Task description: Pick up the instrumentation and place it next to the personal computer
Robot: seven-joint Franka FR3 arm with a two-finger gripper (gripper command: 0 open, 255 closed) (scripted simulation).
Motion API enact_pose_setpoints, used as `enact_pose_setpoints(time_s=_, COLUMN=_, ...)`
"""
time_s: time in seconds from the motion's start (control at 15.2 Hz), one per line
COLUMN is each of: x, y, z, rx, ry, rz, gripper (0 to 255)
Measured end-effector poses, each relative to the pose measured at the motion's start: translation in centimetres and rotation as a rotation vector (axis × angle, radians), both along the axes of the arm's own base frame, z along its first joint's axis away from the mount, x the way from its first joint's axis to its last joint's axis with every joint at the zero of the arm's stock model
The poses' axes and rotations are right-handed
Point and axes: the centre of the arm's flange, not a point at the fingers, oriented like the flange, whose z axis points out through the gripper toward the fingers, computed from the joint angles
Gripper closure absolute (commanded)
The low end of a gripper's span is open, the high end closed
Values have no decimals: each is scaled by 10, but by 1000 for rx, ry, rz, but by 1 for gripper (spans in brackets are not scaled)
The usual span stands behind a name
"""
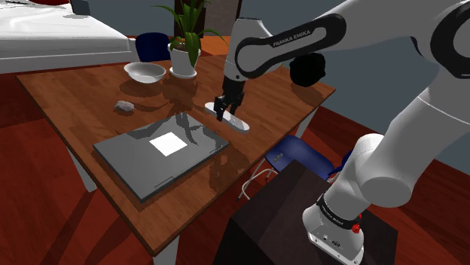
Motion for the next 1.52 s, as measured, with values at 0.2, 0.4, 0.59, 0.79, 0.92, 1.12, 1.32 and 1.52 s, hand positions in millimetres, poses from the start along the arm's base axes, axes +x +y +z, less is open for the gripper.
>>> enact_pose_setpoints(time_s=0.2, x=0, y=0, z=-17, rx=0, ry=0, rz=0, gripper=255)
enact_pose_setpoints(time_s=0.4, x=0, y=0, z=-31, rx=0, ry=0, rz=0, gripper=255)
enact_pose_setpoints(time_s=0.59, x=-1, y=0, z=-47, rx=0, ry=0, rz=0, gripper=255)
enact_pose_setpoints(time_s=0.79, x=0, y=0, z=-51, rx=0, ry=0, rz=0, gripper=255)
enact_pose_setpoints(time_s=0.92, x=0, y=0, z=-51, rx=0, ry=0, rz=0, gripper=255)
enact_pose_setpoints(time_s=1.12, x=0, y=0, z=-51, rx=0, ry=-1, rz=0, gripper=0)
enact_pose_setpoints(time_s=1.32, x=0, y=0, z=-51, rx=0, ry=-1, rz=0, gripper=0)
enact_pose_setpoints(time_s=1.52, x=-1, y=0, z=-45, rx=0, ry=-1, rz=0, gripper=0)
